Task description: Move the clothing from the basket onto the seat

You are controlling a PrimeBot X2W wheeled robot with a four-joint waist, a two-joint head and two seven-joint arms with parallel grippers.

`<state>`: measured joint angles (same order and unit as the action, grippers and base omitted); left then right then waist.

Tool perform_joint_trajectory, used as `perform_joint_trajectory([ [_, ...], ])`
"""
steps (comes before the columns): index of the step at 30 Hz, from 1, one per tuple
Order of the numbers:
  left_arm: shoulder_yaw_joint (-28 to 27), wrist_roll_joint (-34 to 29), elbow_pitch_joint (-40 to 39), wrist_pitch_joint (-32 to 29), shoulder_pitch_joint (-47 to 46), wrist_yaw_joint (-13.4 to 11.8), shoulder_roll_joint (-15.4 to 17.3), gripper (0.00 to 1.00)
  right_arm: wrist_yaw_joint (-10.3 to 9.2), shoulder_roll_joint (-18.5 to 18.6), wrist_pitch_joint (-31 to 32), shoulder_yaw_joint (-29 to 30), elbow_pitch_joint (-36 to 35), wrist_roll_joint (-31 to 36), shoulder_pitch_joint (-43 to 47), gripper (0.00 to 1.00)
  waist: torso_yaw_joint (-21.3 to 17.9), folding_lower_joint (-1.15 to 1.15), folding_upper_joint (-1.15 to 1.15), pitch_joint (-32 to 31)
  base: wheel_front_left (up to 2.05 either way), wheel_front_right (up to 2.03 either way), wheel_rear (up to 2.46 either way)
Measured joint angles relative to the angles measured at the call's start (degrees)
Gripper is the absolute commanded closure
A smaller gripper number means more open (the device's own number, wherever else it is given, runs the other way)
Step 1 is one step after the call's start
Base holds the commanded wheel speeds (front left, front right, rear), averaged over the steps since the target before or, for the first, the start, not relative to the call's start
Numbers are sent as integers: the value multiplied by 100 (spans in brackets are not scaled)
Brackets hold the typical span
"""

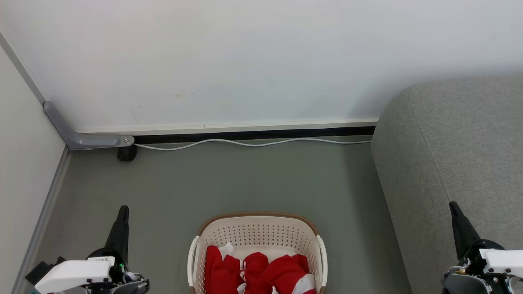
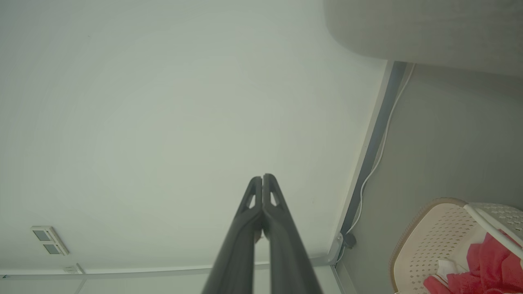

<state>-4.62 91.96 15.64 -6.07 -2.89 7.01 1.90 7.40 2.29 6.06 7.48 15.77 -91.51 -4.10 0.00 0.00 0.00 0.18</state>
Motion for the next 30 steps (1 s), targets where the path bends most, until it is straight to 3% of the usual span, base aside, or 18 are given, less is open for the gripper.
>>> perform_joint_trajectory([
  [30,0,0,0,0,0,0,0,100,0,0,0,0,0,0,0,100,0,0,0,0,0,0,0],
])
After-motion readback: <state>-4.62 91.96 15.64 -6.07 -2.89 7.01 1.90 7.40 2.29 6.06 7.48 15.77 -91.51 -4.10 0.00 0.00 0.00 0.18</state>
